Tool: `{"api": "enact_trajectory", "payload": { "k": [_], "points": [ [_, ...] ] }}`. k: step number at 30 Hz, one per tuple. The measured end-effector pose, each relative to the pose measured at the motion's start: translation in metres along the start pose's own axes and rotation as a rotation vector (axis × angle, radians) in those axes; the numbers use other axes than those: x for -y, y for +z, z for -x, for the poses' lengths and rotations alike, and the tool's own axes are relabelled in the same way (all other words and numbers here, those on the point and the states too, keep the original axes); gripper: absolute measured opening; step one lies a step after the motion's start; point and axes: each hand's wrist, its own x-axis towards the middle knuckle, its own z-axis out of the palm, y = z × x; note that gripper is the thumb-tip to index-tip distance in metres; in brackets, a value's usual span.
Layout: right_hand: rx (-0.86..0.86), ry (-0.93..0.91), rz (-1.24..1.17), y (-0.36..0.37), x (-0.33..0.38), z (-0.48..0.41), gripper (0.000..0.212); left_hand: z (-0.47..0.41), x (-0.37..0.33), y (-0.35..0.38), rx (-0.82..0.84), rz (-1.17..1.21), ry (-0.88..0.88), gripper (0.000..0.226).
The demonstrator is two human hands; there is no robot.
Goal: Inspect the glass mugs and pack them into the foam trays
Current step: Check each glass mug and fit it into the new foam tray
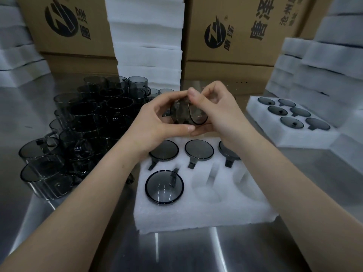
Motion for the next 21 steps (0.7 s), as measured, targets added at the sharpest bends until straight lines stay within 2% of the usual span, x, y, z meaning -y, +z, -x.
{"api": "enact_trajectory", "payload": {
  "k": [7,10,14,21],
  "points": [
    [0.155,0.134,-0.290,-0.007,0.000,-0.001,0.020,0.001,-0.003,0.002,-0.044,0.031,-0.002,0.055],
    [0.244,0.197,-0.428,-0.011,0.000,-0.002,0.004,0.000,-0.004,0.000,-0.052,0.119,-0.047,0.049],
    [0.337,0.199,-0.490,-0.013,-0.001,-0.002,0.038,0.001,-0.007,-0.001,-0.066,0.140,-0.071,0.040],
    [0.268,0.008,-0.270,-0.004,-0.005,-0.001,0.048,0.001,-0.019,-0.001,-0.117,-0.096,-0.031,0.061]
  ]
}}
